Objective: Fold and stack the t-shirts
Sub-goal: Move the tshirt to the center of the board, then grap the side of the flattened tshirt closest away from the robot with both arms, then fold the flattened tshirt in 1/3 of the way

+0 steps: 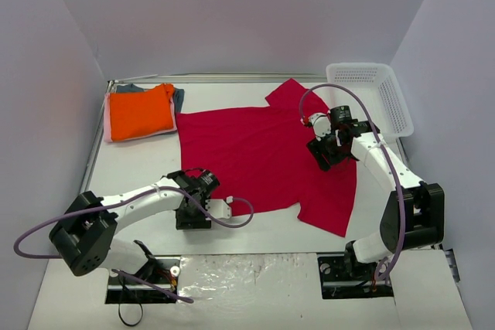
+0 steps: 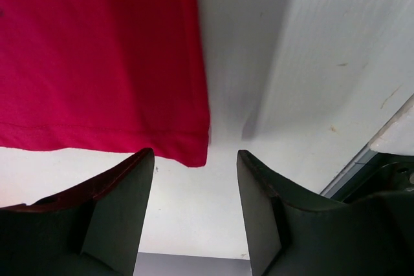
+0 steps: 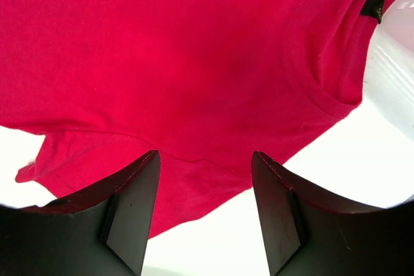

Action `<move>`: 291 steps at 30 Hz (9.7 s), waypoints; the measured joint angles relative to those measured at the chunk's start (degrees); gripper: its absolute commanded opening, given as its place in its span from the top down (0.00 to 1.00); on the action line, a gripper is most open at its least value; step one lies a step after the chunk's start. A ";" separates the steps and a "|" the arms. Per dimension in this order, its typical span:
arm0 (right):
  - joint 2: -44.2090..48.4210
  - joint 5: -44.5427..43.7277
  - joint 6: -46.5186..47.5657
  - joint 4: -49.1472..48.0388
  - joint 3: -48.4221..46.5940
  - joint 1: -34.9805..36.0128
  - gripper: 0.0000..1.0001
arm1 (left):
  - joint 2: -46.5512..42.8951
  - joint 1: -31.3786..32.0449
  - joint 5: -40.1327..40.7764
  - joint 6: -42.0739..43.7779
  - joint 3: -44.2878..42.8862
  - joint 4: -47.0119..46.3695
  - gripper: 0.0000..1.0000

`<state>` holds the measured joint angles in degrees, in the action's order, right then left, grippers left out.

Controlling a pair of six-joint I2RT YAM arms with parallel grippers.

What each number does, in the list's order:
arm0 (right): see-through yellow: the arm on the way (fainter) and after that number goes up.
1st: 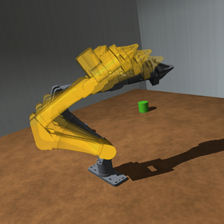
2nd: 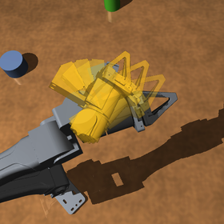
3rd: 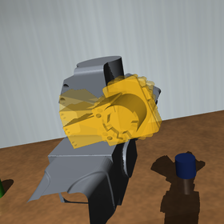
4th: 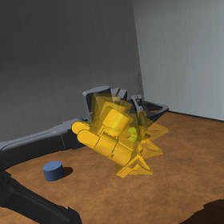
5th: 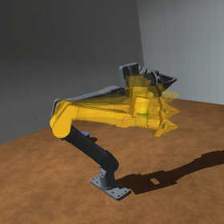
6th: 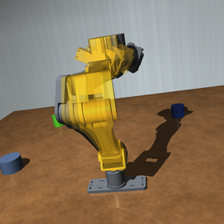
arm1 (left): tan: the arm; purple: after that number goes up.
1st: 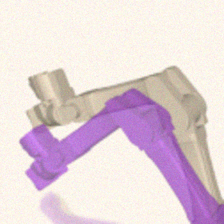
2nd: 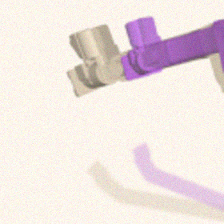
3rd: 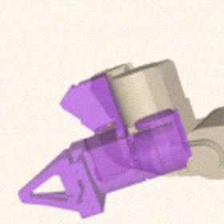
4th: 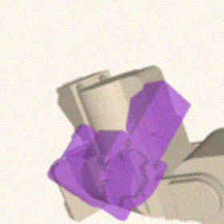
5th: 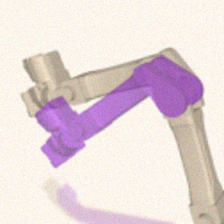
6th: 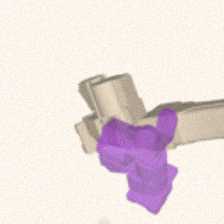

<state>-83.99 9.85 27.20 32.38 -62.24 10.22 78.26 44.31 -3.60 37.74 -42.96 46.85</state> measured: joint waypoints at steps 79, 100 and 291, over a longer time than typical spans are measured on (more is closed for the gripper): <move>-33.77 -2.99 4.37 2.91 -21.75 1.31 1.00 | 5.92 -17.33 3.50 -6.43 -18.18 3.56 0.98; -53.48 -2.32 3.76 8.92 -55.28 6.97 1.00 | 9.77 -31.30 8.31 -6.29 -20.94 -3.78 0.98; -41.09 -2.91 14.53 26.49 -48.59 5.11 0.76 | 14.01 -36.57 -5.07 5.35 -22.03 -3.93 0.71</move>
<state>-125.08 6.94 41.74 58.87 -110.83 15.33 92.27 7.75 -8.67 43.09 -64.99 42.92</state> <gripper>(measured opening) 0.120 0.251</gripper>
